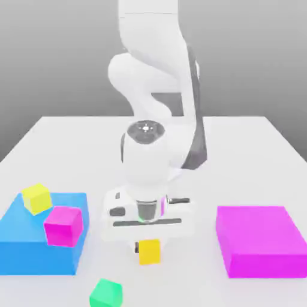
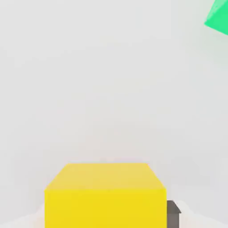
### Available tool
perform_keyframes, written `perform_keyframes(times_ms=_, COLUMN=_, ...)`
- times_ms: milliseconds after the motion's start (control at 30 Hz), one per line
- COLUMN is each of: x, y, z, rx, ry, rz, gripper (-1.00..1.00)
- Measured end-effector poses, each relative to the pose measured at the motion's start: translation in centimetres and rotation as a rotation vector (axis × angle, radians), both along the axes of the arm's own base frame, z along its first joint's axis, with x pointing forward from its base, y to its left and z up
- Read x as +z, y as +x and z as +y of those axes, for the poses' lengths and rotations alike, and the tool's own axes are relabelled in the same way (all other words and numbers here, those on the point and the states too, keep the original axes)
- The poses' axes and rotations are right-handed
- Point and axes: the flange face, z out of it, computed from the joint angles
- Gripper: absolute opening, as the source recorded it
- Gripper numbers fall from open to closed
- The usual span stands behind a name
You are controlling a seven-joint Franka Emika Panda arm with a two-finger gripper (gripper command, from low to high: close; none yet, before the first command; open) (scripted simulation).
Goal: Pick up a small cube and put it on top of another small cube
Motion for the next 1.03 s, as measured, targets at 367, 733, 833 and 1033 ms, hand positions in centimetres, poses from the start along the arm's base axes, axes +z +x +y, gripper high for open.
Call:
perform_keyframes(times_ms=367, x=4.3, y=4.7, z=-2.8, rx=0.162, ry=0.012, rz=0.014, gripper=-1.0)
perform_keyframes(times_ms=733, x=7.5, y=11.5, z=-7.1, rx=0.425, ry=0.002, rz=0.004, gripper=-1.0)
perform_keyframes(times_ms=833, x=5.0, y=12.2, z=-7.4, rx=0.449, ry=-0.001, rz=0.0, gripper=-1.0)
perform_keyframes(times_ms=1033, x=1.6, y=12.1, z=-7.5, rx=0.45, ry=-0.001, rz=0.001, gripper=1.0)
